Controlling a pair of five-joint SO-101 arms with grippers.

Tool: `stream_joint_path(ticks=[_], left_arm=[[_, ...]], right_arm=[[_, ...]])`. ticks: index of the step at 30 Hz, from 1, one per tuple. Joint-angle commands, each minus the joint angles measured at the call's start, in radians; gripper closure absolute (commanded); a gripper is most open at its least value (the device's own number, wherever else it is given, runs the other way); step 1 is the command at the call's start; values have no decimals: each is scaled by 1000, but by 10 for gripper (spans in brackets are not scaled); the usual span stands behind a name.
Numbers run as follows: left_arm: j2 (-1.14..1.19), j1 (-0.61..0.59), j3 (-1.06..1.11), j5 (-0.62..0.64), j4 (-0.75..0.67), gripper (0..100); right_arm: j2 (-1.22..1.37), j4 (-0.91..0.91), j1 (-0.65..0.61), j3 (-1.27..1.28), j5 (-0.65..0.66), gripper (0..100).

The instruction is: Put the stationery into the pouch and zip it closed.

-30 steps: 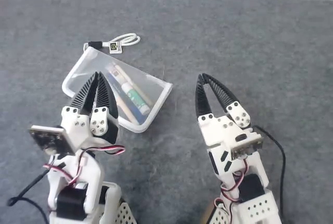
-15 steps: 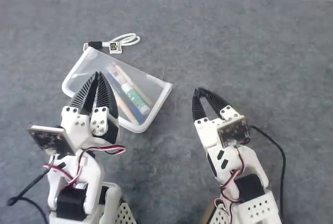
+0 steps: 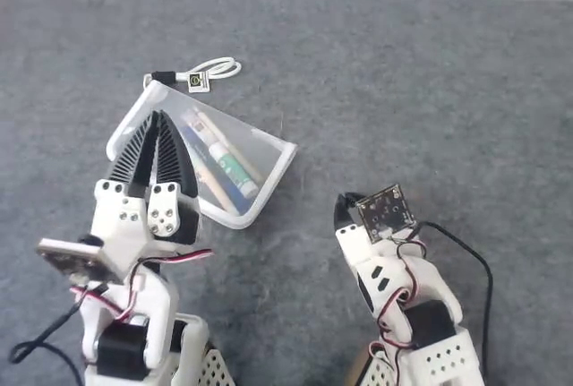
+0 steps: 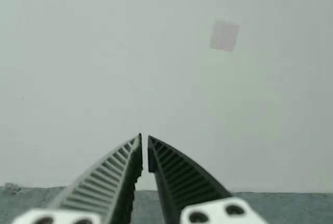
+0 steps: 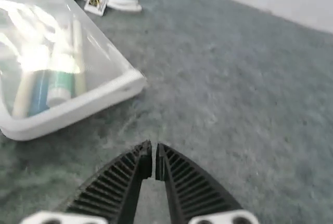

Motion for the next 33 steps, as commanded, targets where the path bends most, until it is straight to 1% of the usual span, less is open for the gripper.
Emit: stream_joint_path(ticks=[1,5,8,14,16,26,31,33], left_arm=[[-18,5,36,-15,18,984],[-18,-5,139,-15,58,984],[-18,3,234,-23,55,984],[-18,3,354,-213,60,984],[-14,5,389,-227,66,984],[-17,5,384,-164,301,984],[-17,-5,386,-164,411,984],[-15,0,386,-169,479,984]], right_arm=[[-8,30,50,21,14,992],[-8,30,116,21,14,992],[-5,58,140,21,11,992],[-7,239,143,21,6,992],[-7,277,145,21,6,992],[-5,302,145,21,14,992],[-8,421,145,21,14,992],[-8,456,145,21,14,992]])
